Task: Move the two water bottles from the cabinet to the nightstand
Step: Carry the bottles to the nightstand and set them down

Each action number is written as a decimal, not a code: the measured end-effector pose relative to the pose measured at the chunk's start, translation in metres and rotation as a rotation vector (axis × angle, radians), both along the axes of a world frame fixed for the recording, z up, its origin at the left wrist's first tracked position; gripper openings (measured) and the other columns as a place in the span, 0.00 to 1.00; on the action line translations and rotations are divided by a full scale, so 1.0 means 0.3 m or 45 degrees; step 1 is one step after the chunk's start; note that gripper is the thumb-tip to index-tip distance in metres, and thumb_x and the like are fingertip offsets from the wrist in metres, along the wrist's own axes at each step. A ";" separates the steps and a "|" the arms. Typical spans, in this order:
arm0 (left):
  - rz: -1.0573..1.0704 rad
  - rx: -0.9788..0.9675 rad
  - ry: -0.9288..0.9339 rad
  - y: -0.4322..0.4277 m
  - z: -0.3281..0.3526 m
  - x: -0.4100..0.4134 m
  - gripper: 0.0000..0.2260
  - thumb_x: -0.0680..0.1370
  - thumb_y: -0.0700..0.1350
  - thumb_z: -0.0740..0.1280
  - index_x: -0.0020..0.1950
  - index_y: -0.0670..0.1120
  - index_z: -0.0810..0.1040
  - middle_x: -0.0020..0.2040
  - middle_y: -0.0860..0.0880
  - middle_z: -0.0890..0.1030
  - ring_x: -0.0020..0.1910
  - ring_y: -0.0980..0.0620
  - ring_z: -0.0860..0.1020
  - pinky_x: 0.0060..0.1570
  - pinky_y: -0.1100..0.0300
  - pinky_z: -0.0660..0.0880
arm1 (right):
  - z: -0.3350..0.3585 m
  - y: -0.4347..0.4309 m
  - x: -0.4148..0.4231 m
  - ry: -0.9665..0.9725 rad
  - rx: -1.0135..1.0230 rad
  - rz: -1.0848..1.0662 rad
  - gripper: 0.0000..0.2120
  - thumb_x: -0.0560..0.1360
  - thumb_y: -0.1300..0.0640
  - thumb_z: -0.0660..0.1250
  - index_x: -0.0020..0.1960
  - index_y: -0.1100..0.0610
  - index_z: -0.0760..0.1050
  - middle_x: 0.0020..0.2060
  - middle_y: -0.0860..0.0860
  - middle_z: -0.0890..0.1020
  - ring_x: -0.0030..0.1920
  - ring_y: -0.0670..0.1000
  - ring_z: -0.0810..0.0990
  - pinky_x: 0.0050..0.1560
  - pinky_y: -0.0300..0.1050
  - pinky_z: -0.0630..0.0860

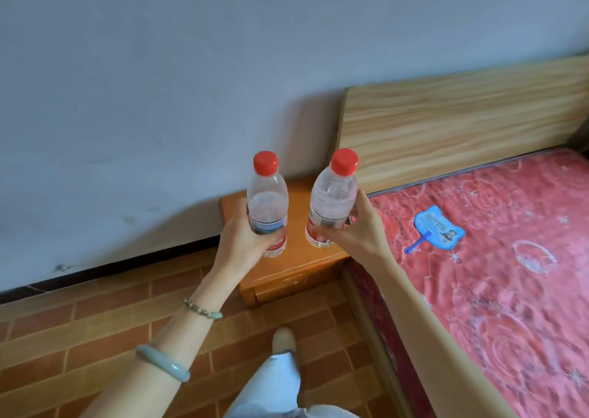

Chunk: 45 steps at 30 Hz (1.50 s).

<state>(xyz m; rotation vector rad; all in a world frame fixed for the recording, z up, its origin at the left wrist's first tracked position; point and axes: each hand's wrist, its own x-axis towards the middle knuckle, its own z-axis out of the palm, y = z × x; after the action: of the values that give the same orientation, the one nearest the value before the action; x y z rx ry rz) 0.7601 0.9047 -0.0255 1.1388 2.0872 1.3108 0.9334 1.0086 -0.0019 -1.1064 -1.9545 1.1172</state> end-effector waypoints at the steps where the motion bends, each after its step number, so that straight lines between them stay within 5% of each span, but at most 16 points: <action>1: 0.002 -0.010 -0.003 0.038 -0.014 -0.028 0.29 0.65 0.49 0.76 0.62 0.49 0.68 0.54 0.54 0.77 0.48 0.56 0.77 0.39 0.69 0.75 | -0.012 0.043 -0.030 -0.005 -0.013 0.015 0.36 0.58 0.55 0.80 0.63 0.51 0.68 0.52 0.45 0.80 0.51 0.43 0.78 0.44 0.30 0.74; 6: 0.035 -0.057 -0.080 0.219 -0.119 -0.157 0.32 0.64 0.50 0.77 0.63 0.50 0.66 0.57 0.50 0.77 0.53 0.51 0.78 0.46 0.53 0.80 | -0.096 0.234 -0.168 -0.007 -0.104 0.082 0.32 0.60 0.58 0.79 0.60 0.52 0.69 0.50 0.47 0.80 0.49 0.42 0.79 0.45 0.34 0.77; 17: 0.270 -0.223 -0.175 0.463 -0.404 -0.254 0.31 0.62 0.49 0.79 0.58 0.48 0.66 0.50 0.50 0.79 0.44 0.51 0.78 0.35 0.60 0.78 | -0.399 0.522 -0.354 -0.150 -0.242 0.132 0.31 0.60 0.58 0.80 0.59 0.53 0.69 0.47 0.46 0.80 0.46 0.35 0.78 0.39 0.25 0.72; 22: 0.353 -0.218 -0.185 0.556 -0.603 -0.279 0.31 0.62 0.46 0.79 0.59 0.46 0.67 0.50 0.51 0.77 0.45 0.53 0.77 0.38 0.61 0.77 | -0.607 0.641 -0.409 -0.206 -0.240 0.156 0.30 0.60 0.59 0.79 0.56 0.49 0.67 0.44 0.43 0.78 0.42 0.34 0.77 0.37 0.23 0.70; 34: 0.477 -0.238 -0.262 0.666 -1.122 -0.288 0.33 0.61 0.48 0.80 0.59 0.51 0.66 0.51 0.52 0.78 0.48 0.53 0.78 0.44 0.57 0.78 | -1.173 0.772 -0.480 -0.222 -0.231 0.277 0.31 0.61 0.56 0.80 0.56 0.47 0.66 0.45 0.35 0.75 0.47 0.33 0.76 0.41 0.26 0.74; 40: 0.519 -0.242 -0.235 0.678 -1.232 -0.294 0.32 0.60 0.49 0.80 0.58 0.52 0.65 0.51 0.52 0.78 0.49 0.52 0.78 0.43 0.57 0.79 | -1.300 0.786 -0.491 -0.240 -0.236 0.253 0.30 0.61 0.55 0.79 0.55 0.48 0.66 0.45 0.38 0.77 0.46 0.42 0.79 0.44 0.40 0.79; 45: 0.495 -0.226 -0.222 0.679 -1.263 -0.301 0.33 0.61 0.48 0.79 0.58 0.53 0.65 0.53 0.52 0.77 0.50 0.55 0.76 0.44 0.63 0.76 | -1.334 0.793 -0.495 -0.240 -0.251 0.259 0.31 0.60 0.55 0.80 0.56 0.49 0.66 0.46 0.41 0.78 0.46 0.40 0.79 0.43 0.33 0.77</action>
<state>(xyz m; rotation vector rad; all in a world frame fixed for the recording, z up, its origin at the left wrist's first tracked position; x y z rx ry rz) 0.6699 1.1085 -0.4043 0.5399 2.3105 1.3014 0.7849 1.2466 -0.4022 -1.1717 -2.1790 1.3819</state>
